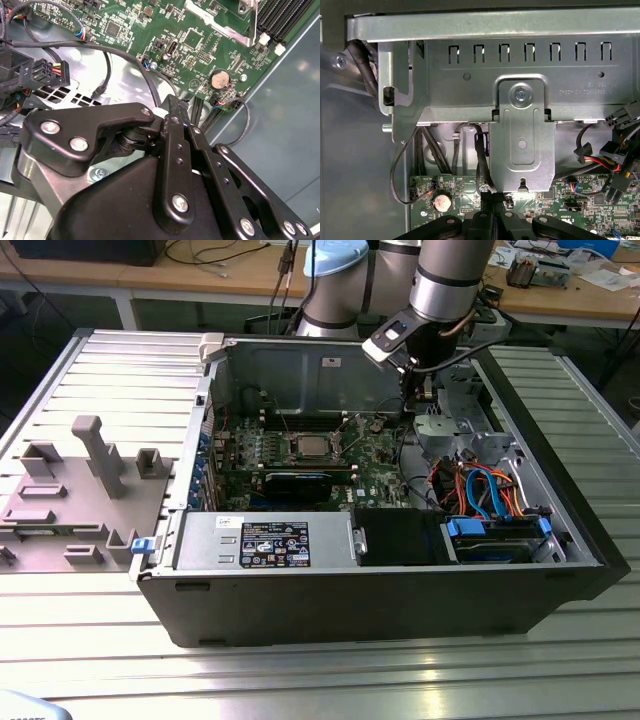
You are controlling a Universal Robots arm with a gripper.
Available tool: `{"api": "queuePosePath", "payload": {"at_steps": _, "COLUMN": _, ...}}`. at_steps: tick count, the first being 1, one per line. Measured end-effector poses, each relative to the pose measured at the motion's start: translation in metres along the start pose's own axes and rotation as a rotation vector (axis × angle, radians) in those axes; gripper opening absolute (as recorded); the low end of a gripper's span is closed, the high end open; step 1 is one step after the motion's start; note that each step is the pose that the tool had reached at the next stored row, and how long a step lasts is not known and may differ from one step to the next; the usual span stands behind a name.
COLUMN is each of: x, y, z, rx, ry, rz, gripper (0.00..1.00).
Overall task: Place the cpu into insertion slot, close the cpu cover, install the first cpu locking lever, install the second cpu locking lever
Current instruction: 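Close the cpu cover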
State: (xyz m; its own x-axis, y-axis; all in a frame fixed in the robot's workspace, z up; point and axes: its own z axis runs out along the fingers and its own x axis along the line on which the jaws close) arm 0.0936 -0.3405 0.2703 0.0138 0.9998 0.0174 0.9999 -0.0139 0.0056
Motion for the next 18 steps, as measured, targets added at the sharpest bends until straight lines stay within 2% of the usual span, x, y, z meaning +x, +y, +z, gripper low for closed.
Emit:
{"api": "queuePosePath", "payload": {"at_steps": 4, "x": -0.0001, "y": -0.0014, "z": 0.0, "rx": -0.0001, "ry": -0.0001, "rz": 0.0, "gripper": 0.11}}
{"api": "queuePosePath", "payload": {"at_steps": 6, "x": -0.0003, "y": -0.0134, "z": 0.0, "rx": -0.0003, "ry": 0.0, "rz": 0.0, "gripper": 0.11}}
{"api": "queuePosePath", "payload": {"at_steps": 8, "x": -0.0004, "y": -0.021, "z": 0.001, "rx": -0.0004, "ry": 0.0002, "rz": 0.0, "gripper": 0.11}}
{"api": "queuePosePath", "payload": {"at_steps": 9, "x": -0.0006, "y": -0.0281, "z": 0.0026, "rx": -0.0005, "ry": 0.0001, "rz": 0.0, "gripper": 0.11}}
{"api": "queuePosePath", "payload": {"at_steps": 10, "x": -0.0007, "y": -0.0318, "z": 0.005, "rx": -0.0004, "ry": 0.0001, "rz": 0.0, "gripper": 0.11}}
{"api": "queuePosePath", "payload": {"at_steps": 12, "x": -0.0007, "y": -0.0339, "z": 0.011, "rx": -0.0003, "ry": 0.0001, "rz": 0.0, "gripper": 0.11}}
{"api": "queuePosePath", "payload": {"at_steps": 14, "x": -0.0009, "y": -0.0376, "z": 0.014, "rx": -0.0004, "ry": 0.0001, "rz": 0.0, "gripper": 0.11}}
{"api": "queuePosePath", "payload": {"at_steps": 16, "x": -0.001, "y": -0.0472, "z": 0.0155, "rx": -0.0004, "ry": 0.0002, "rz": 0.0, "gripper": 0.11}}
{"api": "queuePosePath", "payload": {"at_steps": 18, "x": -0.0011, "y": -0.0523, "z": 0.016, "rx": -0.0004, "ry": 0.0004, "rz": 0.0, "gripper": 0.11}}
